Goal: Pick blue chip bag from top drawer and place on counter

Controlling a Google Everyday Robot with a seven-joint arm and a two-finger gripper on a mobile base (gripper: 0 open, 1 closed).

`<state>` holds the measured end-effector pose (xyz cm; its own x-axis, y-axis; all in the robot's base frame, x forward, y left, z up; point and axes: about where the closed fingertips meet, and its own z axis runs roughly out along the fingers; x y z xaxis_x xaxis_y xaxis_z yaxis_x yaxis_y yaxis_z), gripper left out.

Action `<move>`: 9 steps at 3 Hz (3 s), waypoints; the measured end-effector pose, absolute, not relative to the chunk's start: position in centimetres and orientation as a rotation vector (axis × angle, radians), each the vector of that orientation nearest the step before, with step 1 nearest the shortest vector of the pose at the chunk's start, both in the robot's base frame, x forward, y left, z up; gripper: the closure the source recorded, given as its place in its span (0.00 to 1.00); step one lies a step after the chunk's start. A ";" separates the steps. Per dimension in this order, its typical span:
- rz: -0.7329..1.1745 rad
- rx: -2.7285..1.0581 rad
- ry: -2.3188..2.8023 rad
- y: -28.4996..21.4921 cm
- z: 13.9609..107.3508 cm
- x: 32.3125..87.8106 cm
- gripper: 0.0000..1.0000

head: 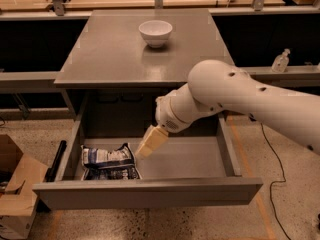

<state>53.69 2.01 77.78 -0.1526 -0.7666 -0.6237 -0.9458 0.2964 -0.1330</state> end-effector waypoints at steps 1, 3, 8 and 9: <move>0.417 -1.547 1.958 6.2 74.3 55.6 0.00; 0.531 -1.678 1.974 14.6 66.8 55.6 0.00; 0.524 -1.576 1.964 12.3 70.3 54.9 1.00; 0.534 -1.518 1.896 9.0 76.9 55.5 1.00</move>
Offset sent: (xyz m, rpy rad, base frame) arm 0.0362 0.1357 -0.1183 -0.0002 0.1230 0.1168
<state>55.48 8.98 76.90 -0.1248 -0.7036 -0.6995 -0.9652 0.2493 -0.0786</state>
